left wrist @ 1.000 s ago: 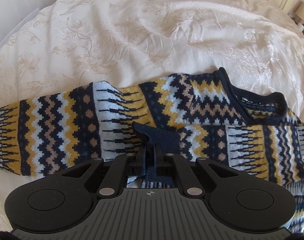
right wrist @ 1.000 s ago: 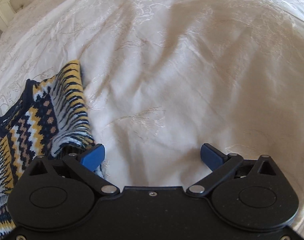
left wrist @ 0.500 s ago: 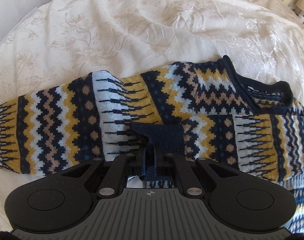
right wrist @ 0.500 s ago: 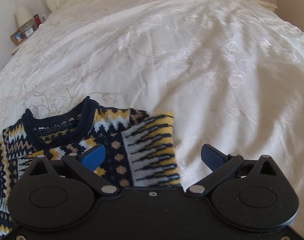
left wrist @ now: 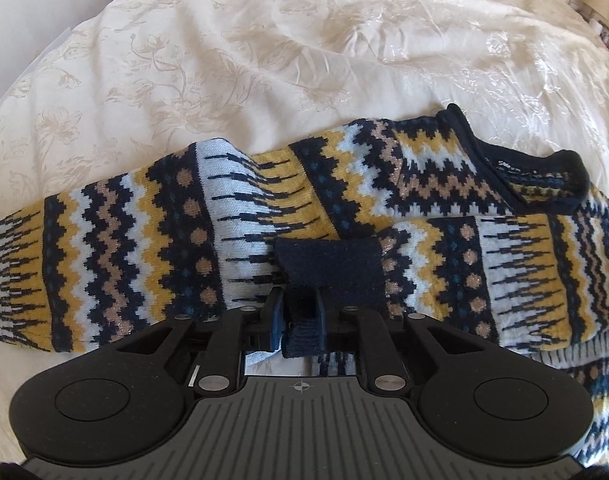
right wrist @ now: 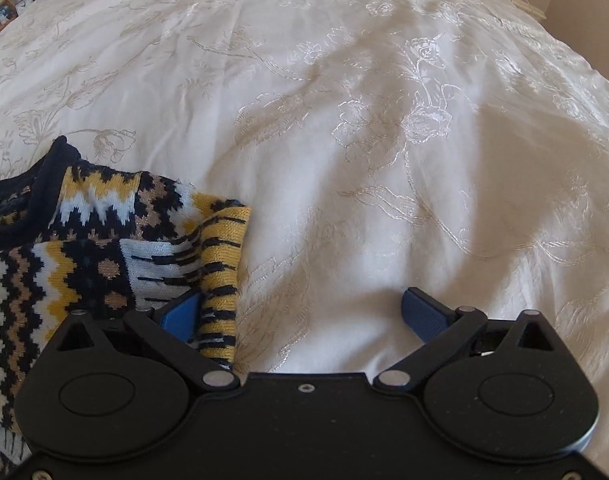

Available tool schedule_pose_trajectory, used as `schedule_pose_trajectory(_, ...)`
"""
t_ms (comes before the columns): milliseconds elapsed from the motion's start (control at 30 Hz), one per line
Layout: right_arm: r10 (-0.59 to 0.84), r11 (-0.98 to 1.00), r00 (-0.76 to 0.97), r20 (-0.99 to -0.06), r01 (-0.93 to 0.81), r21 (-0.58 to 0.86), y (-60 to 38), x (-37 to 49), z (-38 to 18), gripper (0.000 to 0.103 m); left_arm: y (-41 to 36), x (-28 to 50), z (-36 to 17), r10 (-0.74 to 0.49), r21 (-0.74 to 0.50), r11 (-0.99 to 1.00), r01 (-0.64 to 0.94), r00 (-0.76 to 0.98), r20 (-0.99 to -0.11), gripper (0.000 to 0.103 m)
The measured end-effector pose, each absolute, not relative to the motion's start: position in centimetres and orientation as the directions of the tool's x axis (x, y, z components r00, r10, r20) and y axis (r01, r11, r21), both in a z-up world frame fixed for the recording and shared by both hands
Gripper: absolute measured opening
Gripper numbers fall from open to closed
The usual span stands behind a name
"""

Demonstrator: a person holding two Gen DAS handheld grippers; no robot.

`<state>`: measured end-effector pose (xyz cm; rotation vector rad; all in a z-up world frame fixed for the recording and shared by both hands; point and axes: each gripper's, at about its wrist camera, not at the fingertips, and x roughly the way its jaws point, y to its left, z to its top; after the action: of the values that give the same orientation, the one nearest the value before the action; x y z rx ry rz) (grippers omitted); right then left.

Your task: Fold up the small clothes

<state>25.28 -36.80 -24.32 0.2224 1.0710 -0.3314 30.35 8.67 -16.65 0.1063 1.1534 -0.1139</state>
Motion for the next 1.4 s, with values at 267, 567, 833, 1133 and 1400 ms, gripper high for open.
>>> schedule_pose_trajectory(267, -0.174, 0.916, 0.466, -0.867, 0.401, 0.032, -36.7, 24.3, -22.4, 0.102, 10.6, 29.4, -17.6, -0.001, 0.034, 0.995, 0.095, 0.347, -0.938, 0.026)
schedule_pose_trajectory(567, -0.149, 0.95, 0.429, -0.891, 0.311, -0.009, -34.1, 21.5, -22.4, 0.102, 11.7, 27.4, -17.0, -0.031, -0.02, 0.999, 0.036, 0.328, -0.944, 0.026)
schedule_pose_trajectory(833, -0.164, 0.922, 0.423, -0.891, 0.388, 0.015, -35.6, 19.3, -22.2, 0.102, 12.7, 24.9, -15.3, -0.022, -0.027, 1.0, -0.01, 0.369, -0.929, 0.027)
schedule_pose_trajectory(1133, -0.086, 0.94, 0.585, -0.807, 0.315, 0.128, -33.0, 16.7, -16.8, 0.102, 14.3, 21.6, -13.7, -0.047, -0.079, 0.995, -0.062, 0.407, -0.912, 0.048)
schedule_pose_trajectory(1400, 0.054, 0.955, 0.607, -0.793, 0.2, 0.218, -28.5, 14.0, -14.9, 0.102, 16.8, 19.4, -13.3, -0.023, -0.076, 0.991, -0.109, 0.421, -0.907, 0.07)
